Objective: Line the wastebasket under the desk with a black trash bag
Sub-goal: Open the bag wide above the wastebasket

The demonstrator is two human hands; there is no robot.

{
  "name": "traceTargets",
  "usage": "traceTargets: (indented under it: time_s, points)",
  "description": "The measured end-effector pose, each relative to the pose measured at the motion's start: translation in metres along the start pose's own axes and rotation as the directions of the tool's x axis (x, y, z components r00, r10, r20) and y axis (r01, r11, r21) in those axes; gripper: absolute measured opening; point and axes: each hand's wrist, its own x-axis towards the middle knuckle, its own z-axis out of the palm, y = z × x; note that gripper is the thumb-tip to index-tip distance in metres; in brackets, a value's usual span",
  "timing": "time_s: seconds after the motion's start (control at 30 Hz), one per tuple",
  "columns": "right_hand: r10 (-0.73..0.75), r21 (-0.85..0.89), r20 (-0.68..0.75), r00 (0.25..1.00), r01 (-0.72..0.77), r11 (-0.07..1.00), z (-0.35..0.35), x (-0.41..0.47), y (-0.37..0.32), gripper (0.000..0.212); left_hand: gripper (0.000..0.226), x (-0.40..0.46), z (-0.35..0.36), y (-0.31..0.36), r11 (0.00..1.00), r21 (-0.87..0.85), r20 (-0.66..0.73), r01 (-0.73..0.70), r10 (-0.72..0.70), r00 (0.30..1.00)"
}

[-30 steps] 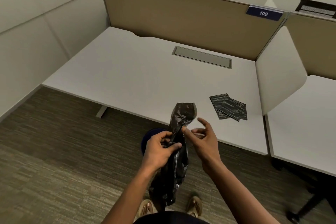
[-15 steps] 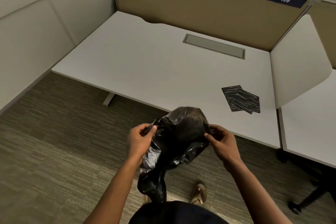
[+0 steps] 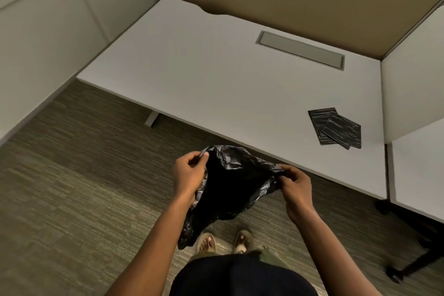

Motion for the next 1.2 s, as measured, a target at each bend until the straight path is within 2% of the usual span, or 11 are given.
traceTargets:
  time_s: [0.1, 0.17, 0.23, 0.27, 0.4, 0.53, 0.63, 0.7, 0.83, 1.03, 1.2]
  points:
    - [-0.154, -0.22, 0.057, 0.986, 0.163, 0.962, -0.005, 0.009, 0.011, 0.039, 0.008, 0.01, 0.002, -0.014, 0.985, -0.147, -0.008, 0.088, -0.09, 0.996]
    - [-0.201, -0.524, 0.241, 0.95, 0.301, 0.797, -0.013, 0.016, 0.033, 0.035, 0.009, 0.009, 0.007, -0.041, 0.99, 0.055, 0.022, 0.129, -0.13, 0.991]
    - [-0.073, -0.721, 0.373, 0.925, 0.339, 0.604, -0.022, 0.022, 0.057, 0.029, 0.012, 0.004, 0.008, -0.072, 0.929, 0.289, 0.059, 0.232, -0.259, 0.964]
    - [-0.026, -0.744, 0.367, 0.93, 0.31, 0.592, -0.027, 0.026, 0.063, 0.028, 0.015, 0.001, 0.008, -0.08, 0.91, 0.266, 0.074, 0.316, -0.346, 0.935]
    - [-0.053, -0.552, 0.201, 0.978, 0.158, 0.818, -0.035, 0.042, 0.054, 0.038, 0.009, 0.01, 0.018, -0.074, 0.868, -0.142, 0.037, 0.477, -0.477, 0.878]
    - [0.064, -0.307, 0.154, 0.986, -0.014, 0.952, -0.034, 0.061, 0.049, 0.035, 0.012, 0.025, 0.03, -0.058, 0.851, -0.21, -0.044, 0.481, -0.5, 0.865]
    - [-0.002, -0.128, 0.182, 0.983, 0.026, 0.991, -0.036, 0.068, 0.038, 0.032, 0.02, 0.037, 0.031, -0.051, 0.846, -0.287, -0.093, 0.45, -0.492, 0.865]
    - [-0.037, -0.108, 0.216, 0.976, 0.061, 0.992, -0.038, 0.069, 0.033, 0.031, 0.022, 0.041, 0.026, -0.051, 0.873, -0.232, -0.118, 0.428, -0.462, 0.879]
    - [0.065, -0.357, 0.178, 0.982, 0.003, 0.934, -0.044, 0.074, 0.051, 0.027, 0.032, 0.038, 0.016, -0.063, 0.874, -0.067, -0.134, 0.481, -0.485, 0.864]
    - [0.031, -0.428, 0.315, 0.949, 0.112, 0.897, -0.04, 0.086, 0.043, 0.044, 0.036, 0.044, 0.012, -0.063, 0.923, 0.221, -0.157, 0.315, -0.285, 0.946]
    - [0.039, -0.445, 0.167, 0.985, 0.041, 0.894, -0.016, 0.087, 0.036, 0.037, 0.051, 0.054, 0.03, -0.047, 0.917, 0.327, -0.092, 0.227, -0.208, 0.974]
